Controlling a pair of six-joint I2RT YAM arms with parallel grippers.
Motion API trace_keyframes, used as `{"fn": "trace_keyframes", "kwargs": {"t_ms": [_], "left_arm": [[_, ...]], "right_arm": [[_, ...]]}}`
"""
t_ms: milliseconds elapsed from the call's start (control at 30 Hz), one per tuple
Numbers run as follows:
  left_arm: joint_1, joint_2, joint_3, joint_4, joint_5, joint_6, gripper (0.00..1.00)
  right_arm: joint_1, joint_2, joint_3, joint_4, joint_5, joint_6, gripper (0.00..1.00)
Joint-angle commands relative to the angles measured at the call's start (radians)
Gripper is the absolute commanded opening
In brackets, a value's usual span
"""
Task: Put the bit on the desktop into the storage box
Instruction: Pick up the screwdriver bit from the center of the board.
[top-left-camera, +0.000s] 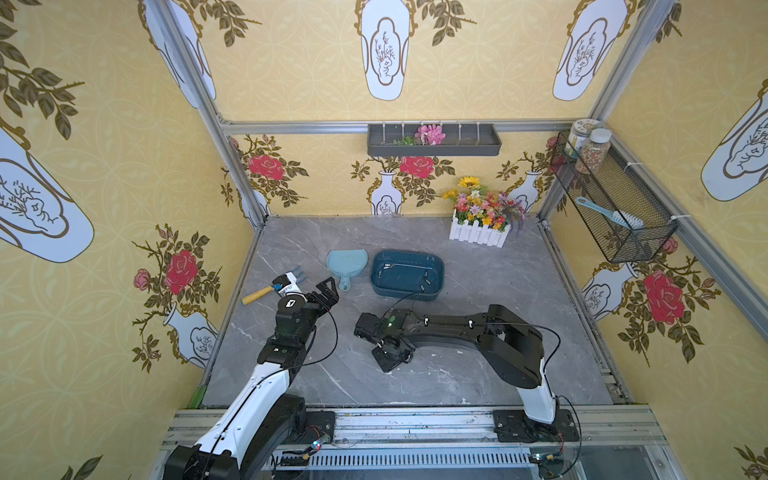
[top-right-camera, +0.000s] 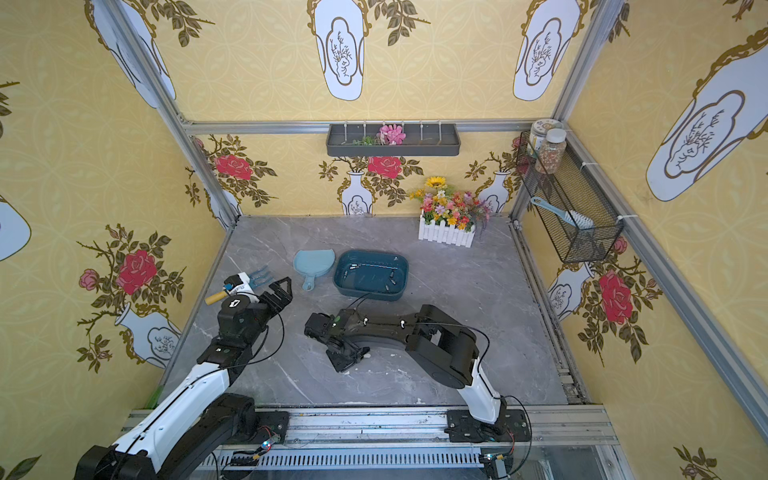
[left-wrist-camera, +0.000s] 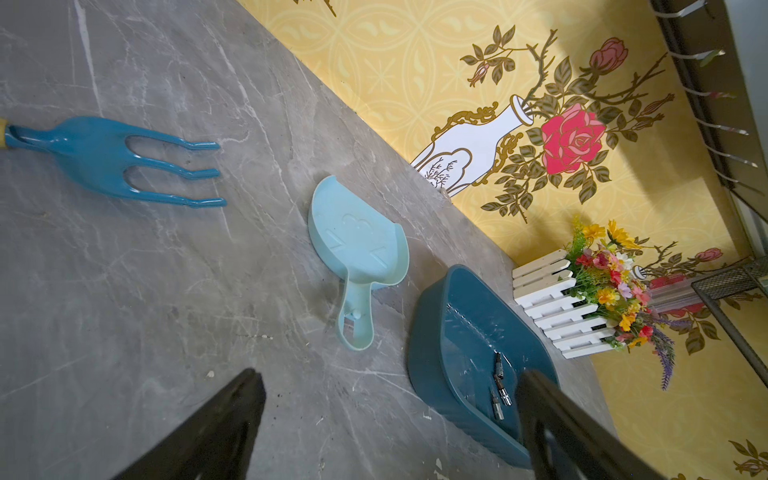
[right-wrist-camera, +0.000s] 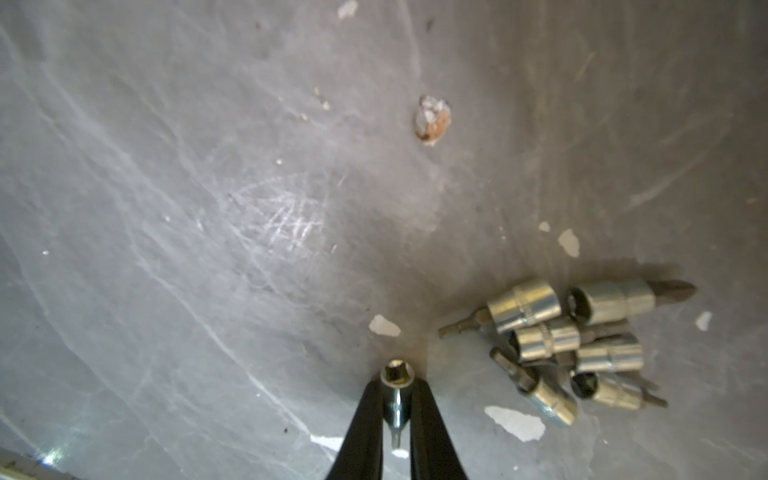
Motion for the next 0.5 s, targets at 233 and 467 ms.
{"fn": "trace_keyframes", "kwargs": {"t_ms": [233, 467], "left_arm": [[0.001, 0.001, -0.001, 0.004, -0.007, 0.006, 1.0], [0.001, 0.0, -0.002, 0.006, -0.003, 0.003, 1.0]], "right_arm": [[-0.008, -0.05, 0.016, -0.048, 0.041, -0.016, 0.13], [-0.064, -0.108, 0.028, -0.06, 0.048, -0.059, 0.13]]}}
